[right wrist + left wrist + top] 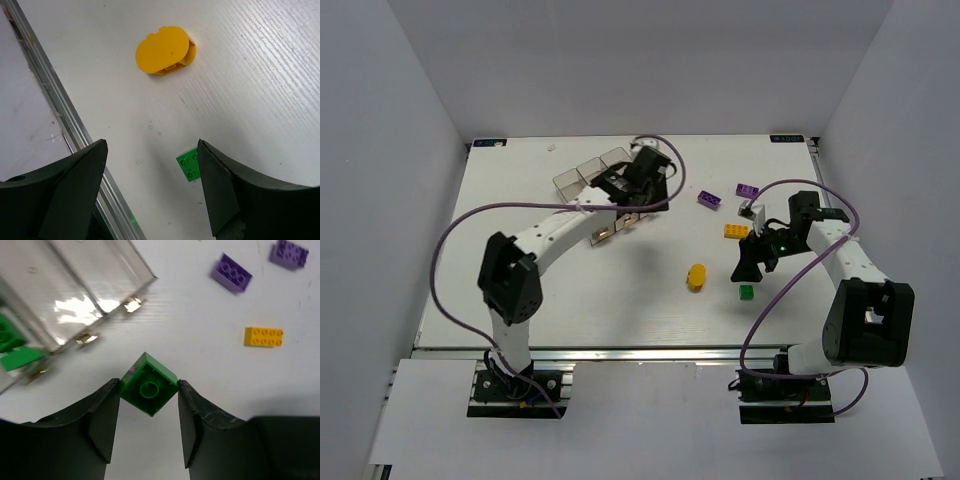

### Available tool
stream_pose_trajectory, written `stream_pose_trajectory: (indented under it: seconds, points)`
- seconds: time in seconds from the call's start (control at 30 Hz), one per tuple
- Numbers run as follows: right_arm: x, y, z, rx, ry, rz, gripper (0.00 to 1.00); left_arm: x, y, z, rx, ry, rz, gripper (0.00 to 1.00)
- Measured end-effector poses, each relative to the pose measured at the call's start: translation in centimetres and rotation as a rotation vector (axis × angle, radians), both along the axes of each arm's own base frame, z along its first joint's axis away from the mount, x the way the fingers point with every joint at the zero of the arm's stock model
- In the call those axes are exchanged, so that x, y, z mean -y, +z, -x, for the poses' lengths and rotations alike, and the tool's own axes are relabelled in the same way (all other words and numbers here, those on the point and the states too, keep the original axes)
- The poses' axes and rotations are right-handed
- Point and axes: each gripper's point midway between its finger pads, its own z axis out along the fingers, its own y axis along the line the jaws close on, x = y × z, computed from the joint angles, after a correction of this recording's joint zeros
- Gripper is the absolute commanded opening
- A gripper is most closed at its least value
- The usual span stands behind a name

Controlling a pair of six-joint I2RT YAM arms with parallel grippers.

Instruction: Sort the legos into containers by color

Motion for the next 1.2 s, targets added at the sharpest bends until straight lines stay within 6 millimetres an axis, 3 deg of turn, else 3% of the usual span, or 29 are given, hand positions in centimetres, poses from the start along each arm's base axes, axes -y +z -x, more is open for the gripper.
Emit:
stream_pose_trajectory:
  seconds: [0.07, 0.13, 0.27, 0.4, 0.47, 0.5, 0.63, 0.8, 0.97, 1.2]
  points:
    - [0.1, -0.1, 0.0, 0.001, 0.0, 0.006, 0.78, -2.9, 1.6, -0.6, 0.031, 0.066, 0.015, 0.28]
    - [0.2, -0.3, 0.0, -0.004, -0.003, 0.022, 0.77, -6.2, 1.9, -1.1, 0.041, 0.139, 0.015, 0.28]
    - [0.9, -1.3, -0.3, -0.025, -0.018, 0.072, 0.8, -12.8, -1.1, -2.0, -0.014, 0.28, -0.048, 0.29]
    - [1.6, -2.1, -0.6, -0.033, -0.039, 0.126, 0.88, -16.6, -3.8, -2.6, -0.078, 0.348, -0.105, 0.32]
    - [1.9, -2.2, -0.8, -0.036, -0.051, 0.145, 0.89, -17.3, -4.7, -3.0, -0.093, 0.354, -0.122, 0.35]
    - [2.0, -2.3, -0.9, -0.036, -0.059, 0.157, 0.89, -17.5, -5.1, -3.0, -0.102, 0.351, -0.131, 0.43]
    - [2.5, -2.6, -1.2, -0.043, -0.089, 0.195, 0.89, -18.2, -7.2, -3.5, -0.148, 0.34, -0.16, 0.59]
    - [2.8, -2.9, -1.3, -0.056, -0.117, 0.235, 0.89, -18.3, -9.3, -4.4, -0.191, 0.315, -0.172, 0.67]
    - [2.2, -3.6, -0.3, -0.099, -0.079, 0.27, 0.89, -18.2, -8.7, -5.6, -0.174, 0.307, -0.158, 0.74]
    - [2.6, -5.8, 1.3, -0.201, -0.046, 0.384, 0.87, -17.9, -7.6, -6.2, -0.148, 0.298, -0.135, 0.75]
